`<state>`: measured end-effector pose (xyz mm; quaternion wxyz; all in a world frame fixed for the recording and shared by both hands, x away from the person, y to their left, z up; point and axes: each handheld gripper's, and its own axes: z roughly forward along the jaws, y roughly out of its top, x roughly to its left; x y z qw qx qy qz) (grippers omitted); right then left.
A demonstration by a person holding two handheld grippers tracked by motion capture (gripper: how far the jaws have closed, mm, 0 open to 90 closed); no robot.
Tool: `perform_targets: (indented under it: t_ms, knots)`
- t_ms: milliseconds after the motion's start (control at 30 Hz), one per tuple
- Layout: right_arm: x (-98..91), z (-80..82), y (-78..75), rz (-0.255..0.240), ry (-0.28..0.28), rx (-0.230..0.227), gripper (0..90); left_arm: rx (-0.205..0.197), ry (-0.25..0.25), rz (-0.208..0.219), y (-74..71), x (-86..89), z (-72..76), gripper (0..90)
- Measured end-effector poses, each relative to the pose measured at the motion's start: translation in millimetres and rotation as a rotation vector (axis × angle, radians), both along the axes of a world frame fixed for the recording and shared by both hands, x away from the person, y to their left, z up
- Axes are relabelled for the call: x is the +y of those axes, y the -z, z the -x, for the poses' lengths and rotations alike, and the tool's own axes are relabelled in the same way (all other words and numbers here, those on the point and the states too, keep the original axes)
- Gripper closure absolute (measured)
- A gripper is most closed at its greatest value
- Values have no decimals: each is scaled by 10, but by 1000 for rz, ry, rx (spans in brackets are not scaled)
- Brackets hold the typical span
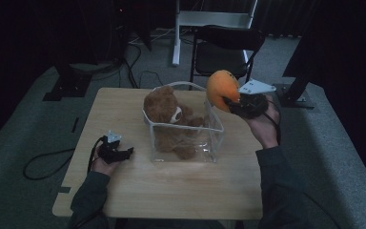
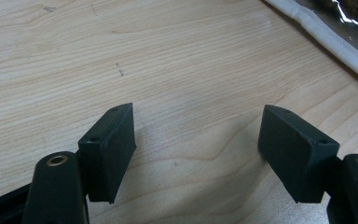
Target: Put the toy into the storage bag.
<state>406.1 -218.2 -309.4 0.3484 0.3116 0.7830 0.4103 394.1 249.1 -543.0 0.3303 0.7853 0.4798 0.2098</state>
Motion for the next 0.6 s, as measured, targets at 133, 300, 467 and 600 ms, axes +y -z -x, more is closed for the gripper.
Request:
perform_targets:
  t_ms: [133,300,467,600]
  knots:
    - [14,-3,-13,-10,-11,5,491,0,0,0,0,0,0,278]
    - [45,-2,-26,-11,-22,2,491,0,0,0,0,0,0,278]
    - [87,7,-42,-7,-31,-2,491,0,0,0,0,0,0,278]
    - [104,13,-59,-16,-44,-3,491,0,0,0,0,0,0,278]
